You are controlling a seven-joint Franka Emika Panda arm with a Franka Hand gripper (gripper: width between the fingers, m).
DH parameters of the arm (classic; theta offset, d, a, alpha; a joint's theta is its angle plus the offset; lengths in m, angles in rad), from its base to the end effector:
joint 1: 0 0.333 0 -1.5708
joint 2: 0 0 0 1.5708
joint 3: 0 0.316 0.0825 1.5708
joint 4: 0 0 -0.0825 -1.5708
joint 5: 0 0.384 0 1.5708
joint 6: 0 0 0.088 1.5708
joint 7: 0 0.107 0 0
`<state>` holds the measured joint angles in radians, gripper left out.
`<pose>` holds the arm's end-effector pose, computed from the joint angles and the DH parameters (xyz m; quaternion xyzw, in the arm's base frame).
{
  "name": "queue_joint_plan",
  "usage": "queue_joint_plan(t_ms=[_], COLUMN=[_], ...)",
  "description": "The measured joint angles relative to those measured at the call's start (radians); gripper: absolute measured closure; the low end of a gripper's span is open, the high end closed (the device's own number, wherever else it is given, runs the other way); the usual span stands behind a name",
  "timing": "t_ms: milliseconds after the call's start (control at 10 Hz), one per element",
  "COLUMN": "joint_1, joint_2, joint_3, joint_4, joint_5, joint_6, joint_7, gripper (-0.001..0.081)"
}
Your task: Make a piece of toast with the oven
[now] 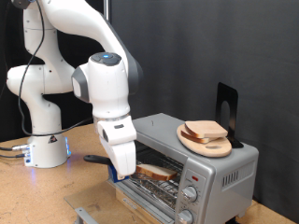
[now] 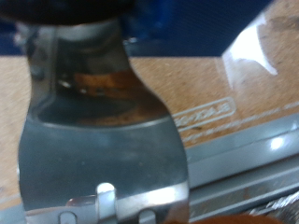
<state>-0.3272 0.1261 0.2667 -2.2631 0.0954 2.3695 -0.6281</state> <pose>0.5294 -0.0311 0.3059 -0.9681 -0.2456 -0.0091 0.0494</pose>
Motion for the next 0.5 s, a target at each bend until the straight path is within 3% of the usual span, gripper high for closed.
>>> queue_joint_plan(t_ms=[500], joint_1=[-0.061], joint_2=[-0.038], joint_3=[-0.031], joint_4=[-0.087], joint_5=[0.092], joint_6=[0.003], joint_7=[-0.19], gripper=[0.0415])
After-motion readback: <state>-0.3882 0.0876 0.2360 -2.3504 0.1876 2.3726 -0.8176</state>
